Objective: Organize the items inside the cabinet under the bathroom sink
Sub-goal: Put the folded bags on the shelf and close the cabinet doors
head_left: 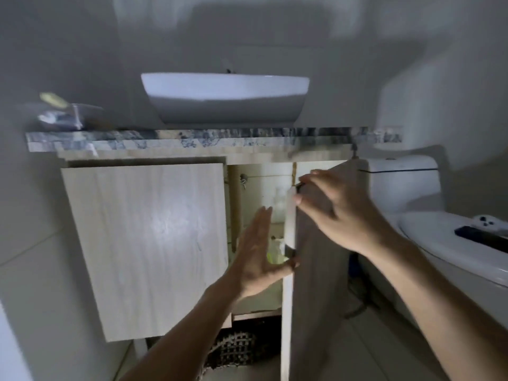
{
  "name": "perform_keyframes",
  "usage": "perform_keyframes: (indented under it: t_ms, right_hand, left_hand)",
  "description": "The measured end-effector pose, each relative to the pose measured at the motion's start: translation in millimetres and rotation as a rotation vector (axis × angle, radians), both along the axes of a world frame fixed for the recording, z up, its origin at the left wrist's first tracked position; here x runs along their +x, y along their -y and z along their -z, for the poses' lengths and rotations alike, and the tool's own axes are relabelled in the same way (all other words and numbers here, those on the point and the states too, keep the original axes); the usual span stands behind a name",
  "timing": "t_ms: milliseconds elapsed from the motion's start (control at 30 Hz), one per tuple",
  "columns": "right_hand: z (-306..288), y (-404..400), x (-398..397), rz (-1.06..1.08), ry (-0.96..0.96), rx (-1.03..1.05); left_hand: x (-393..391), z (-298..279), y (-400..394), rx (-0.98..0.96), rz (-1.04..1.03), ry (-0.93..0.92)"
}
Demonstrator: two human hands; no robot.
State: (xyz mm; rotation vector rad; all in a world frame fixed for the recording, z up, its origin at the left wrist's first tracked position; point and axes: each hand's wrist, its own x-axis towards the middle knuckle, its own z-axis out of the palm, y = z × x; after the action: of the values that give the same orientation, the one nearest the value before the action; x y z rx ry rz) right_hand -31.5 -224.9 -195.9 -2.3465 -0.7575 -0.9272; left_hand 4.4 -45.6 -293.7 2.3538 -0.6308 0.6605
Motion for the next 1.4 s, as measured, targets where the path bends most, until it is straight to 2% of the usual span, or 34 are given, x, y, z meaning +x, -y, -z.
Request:
perform_keyframes:
  t_ms: [100, 233, 333, 433, 633, 767, 1267, 1400]
  right_hand:
    - [19, -42, 55, 0.020, 0.116, -0.155]
    - [18, -85, 110, 0.124, 0.187, -0.230]
    - [14, -97, 138, 0.129, 0.157, -0.312]
    - [8, -104, 159, 0.151, 0.102, -0.365]
    - [3, -117, 181, 0.181, 0.087, -0.411]
    - [2, -119, 190, 0.172, 0.107, -0.403]
    - [7, -125, 213, 0.161, 0.175, -0.374]
    - [6, -125, 210, 0.146, 0.119, -0.375]
  left_hand:
    - [21, -1, -46, -0.099, -0.180, 0.030]
    - [60, -2, -88, 0.062, -0.562, -0.103]
    - [86, -13, -100, 0.197, -0.701, -0.043]
    - [108, -21, -103, 0.382, -0.817, 0.149]
    - [136, -34, -103, 0.573, -0.886, 0.378]
    - [150, -30, -101, 0.636, -0.882, 0.446]
    - [172, -15, -102, 0.651, -0.925, 0.417]
    - [165, -20, -93, 0.643, -0.945, 0.297]
